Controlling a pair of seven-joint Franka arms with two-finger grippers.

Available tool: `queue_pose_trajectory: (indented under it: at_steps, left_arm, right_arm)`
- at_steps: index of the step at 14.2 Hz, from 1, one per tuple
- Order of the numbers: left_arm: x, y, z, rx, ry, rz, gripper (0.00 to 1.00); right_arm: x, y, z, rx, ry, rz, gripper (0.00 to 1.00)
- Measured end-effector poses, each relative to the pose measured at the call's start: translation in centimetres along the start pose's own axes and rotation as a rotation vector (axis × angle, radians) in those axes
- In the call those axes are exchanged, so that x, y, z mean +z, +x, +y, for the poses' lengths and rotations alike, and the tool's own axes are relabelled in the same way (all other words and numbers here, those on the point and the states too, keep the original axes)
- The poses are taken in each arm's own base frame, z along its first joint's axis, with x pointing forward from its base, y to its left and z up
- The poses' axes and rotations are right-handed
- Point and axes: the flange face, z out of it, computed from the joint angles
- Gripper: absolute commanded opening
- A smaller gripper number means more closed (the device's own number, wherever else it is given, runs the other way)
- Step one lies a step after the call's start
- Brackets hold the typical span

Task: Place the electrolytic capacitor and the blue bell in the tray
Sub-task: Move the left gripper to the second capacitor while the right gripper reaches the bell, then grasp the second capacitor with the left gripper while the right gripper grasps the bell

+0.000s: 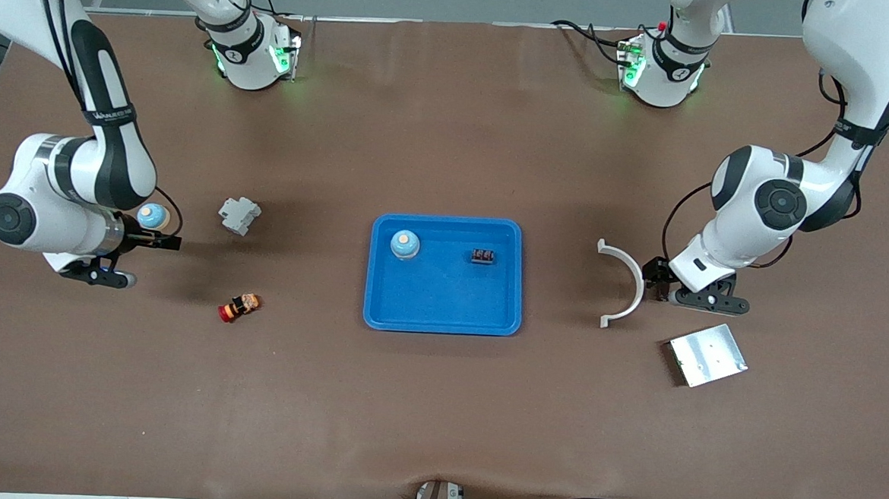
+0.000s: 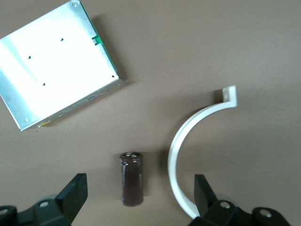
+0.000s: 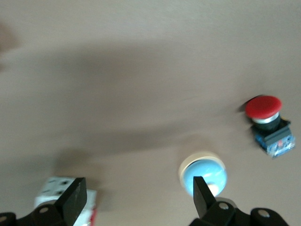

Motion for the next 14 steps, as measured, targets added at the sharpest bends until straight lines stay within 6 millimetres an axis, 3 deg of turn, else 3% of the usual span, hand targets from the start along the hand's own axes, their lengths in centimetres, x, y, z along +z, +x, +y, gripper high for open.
queue_pose_trajectory:
  at_steps: [2, 4, 5, 11, 14]
  left_arm:
    - [0.8, -0.9, -1.2, 0.013, -0.005, 0.004, 1.0]
    - [1.4, -1.4, -1.3, 0.021, -0.011, 0.02, 1.0]
    - [1.8, -1.7, -1.3, 0.03, -0.012, 0.027, 1.0]
    - [4.6, -3.1, -3.5, 0.069, -0.006, 0.052, 1.0]
    - [5.8, -3.3, -3.7, 0.066, -0.027, 0.063, 1.0]
  right_arm:
    - [2.7, -1.2, 4.1, -0.053, 0.015, 0.025, 1.0]
    - [3.7, -2.0, 7.7, -0.081, 0.03, 0.027, 1.0]
    - [3.8, -2.2, 8.6, -0.088, 0.033, 0.026, 1.0]
    - [6.4, -2.5, 7.5, -0.086, 0.072, -0.016, 1.0]
    - [7.5, -2.4, 7.3, -0.086, 0.075, -0.025, 1.0]
